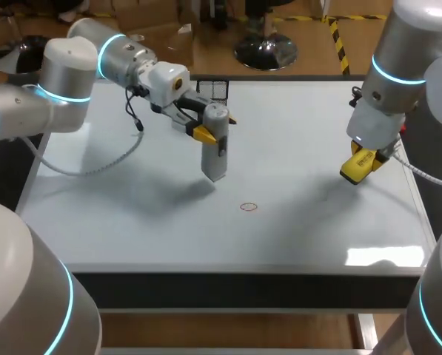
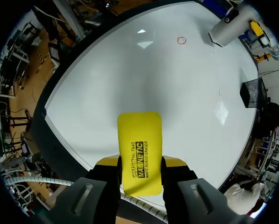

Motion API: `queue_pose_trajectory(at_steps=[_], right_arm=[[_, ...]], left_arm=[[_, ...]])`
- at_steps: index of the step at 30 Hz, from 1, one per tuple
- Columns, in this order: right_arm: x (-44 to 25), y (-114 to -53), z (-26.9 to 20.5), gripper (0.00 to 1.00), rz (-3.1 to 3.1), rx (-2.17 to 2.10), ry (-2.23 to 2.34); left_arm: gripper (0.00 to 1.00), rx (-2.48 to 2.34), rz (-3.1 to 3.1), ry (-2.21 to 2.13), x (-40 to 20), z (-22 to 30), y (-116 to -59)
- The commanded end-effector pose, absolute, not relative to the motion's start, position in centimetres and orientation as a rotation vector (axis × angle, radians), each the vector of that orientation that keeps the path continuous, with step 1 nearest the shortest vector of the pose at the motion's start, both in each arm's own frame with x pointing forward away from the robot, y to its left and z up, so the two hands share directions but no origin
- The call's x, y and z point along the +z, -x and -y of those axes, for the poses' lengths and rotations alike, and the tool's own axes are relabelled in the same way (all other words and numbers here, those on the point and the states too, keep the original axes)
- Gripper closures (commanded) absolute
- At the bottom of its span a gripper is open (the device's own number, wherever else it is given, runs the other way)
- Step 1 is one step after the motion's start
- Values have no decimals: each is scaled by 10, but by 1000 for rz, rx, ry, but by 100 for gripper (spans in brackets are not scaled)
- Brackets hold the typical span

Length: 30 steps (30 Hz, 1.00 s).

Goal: Pick up the inspection probe, press it on each red-marked spot on the whiteboard one by one, put down the probe, pick up the eraser, and wipe off all the red marks.

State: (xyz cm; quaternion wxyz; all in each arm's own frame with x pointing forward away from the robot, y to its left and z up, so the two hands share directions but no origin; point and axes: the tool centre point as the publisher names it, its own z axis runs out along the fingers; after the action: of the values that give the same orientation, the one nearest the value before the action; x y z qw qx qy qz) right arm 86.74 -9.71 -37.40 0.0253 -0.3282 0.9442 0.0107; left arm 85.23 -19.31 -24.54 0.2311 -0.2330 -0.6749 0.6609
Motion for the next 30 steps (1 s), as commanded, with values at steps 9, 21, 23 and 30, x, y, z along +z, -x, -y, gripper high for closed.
queue_pose_trajectory(at_steps=[9, 21, 23, 30], right_arm=[[-374, -868, 98, 100, -2920, 29, 1017], [-374, -868, 98, 100, -2920, 29, 1017], [-374, -868, 98, 100, -2920, 29, 1017], [-374, -868, 98, 100, -2920, 29, 1017]], left_arm=[[100, 1807, 1850, 644, -242, 141, -897], [100, 1845, 1887, 589, -246, 102, -928], [100, 1855, 1894, 575, -247, 97, -931], [100, 1884, 1916, 537, -251, 79, -944]])
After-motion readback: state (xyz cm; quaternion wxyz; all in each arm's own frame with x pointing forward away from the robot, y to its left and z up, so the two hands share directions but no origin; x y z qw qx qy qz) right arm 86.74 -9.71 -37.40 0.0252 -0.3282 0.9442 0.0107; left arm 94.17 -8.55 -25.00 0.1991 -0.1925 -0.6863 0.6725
